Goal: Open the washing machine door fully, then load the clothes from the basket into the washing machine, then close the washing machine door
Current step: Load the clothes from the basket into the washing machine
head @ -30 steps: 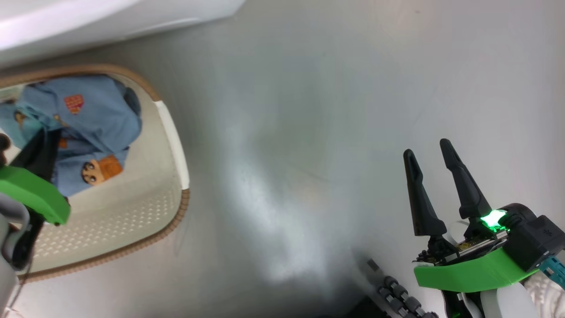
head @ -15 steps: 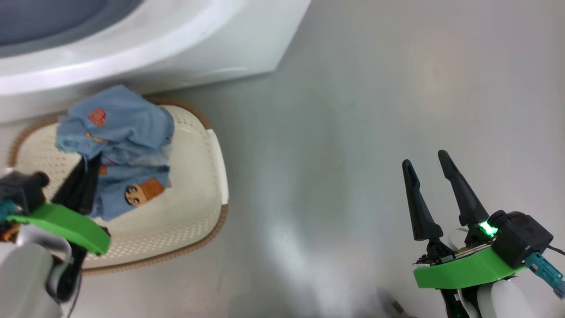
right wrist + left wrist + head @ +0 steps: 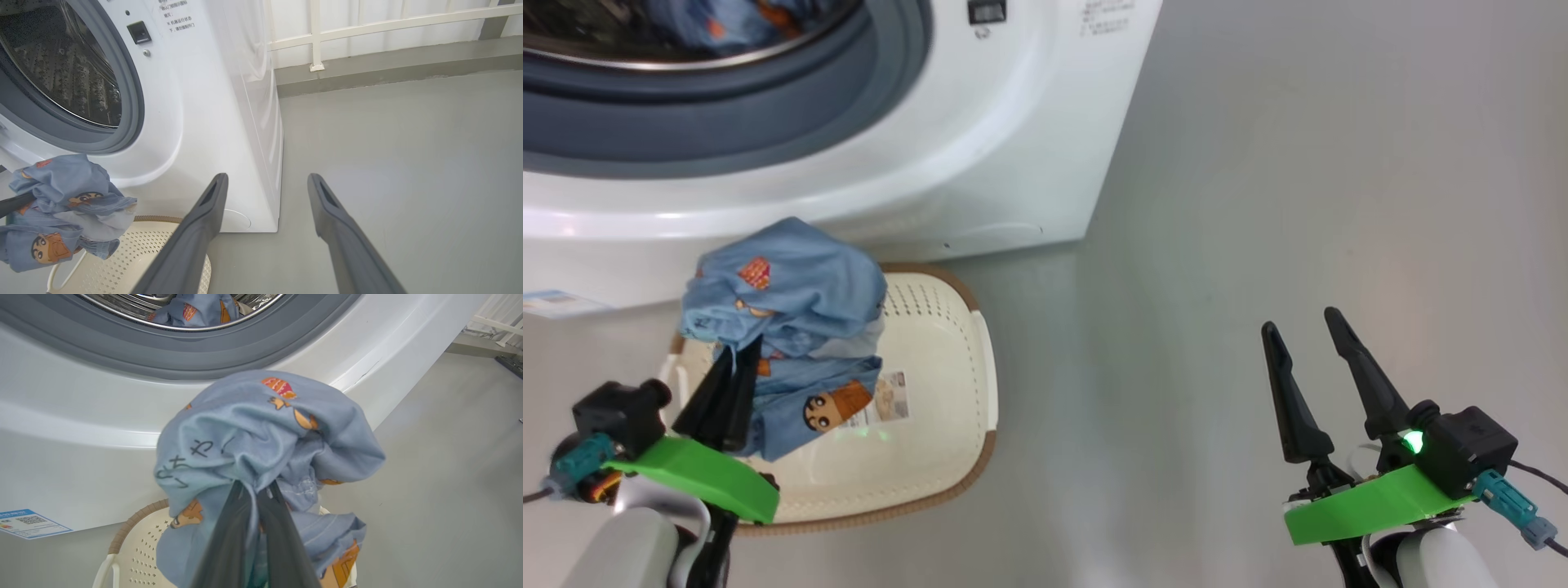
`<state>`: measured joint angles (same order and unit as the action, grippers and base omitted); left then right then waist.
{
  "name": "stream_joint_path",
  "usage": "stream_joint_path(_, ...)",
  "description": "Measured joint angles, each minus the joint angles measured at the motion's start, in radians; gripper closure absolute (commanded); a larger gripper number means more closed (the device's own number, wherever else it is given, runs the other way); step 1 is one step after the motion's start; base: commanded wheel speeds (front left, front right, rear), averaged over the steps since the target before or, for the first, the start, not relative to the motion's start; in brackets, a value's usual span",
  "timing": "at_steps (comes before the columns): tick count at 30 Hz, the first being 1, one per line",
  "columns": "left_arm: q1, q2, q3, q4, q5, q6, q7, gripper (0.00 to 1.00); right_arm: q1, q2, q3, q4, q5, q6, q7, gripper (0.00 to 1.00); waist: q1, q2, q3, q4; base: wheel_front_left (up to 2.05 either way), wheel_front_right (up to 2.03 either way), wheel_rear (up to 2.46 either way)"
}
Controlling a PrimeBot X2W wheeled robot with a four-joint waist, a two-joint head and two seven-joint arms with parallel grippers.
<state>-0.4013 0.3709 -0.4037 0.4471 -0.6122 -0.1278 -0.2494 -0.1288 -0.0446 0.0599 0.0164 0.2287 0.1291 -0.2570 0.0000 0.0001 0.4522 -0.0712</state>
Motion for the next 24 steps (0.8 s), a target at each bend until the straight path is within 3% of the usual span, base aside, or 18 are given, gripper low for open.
stream_joint_path(24, 0.254, -0.120, 0.246, -0.231, 0.225, 0.000, 0.000, 1.00, 0.084, -0.002, -0.026, 0.077, -0.008, 0.000, 0.000, 0.00, 0.0000, 0.0000, -0.281, 0.072, 0.00, 0.00, 0.00)
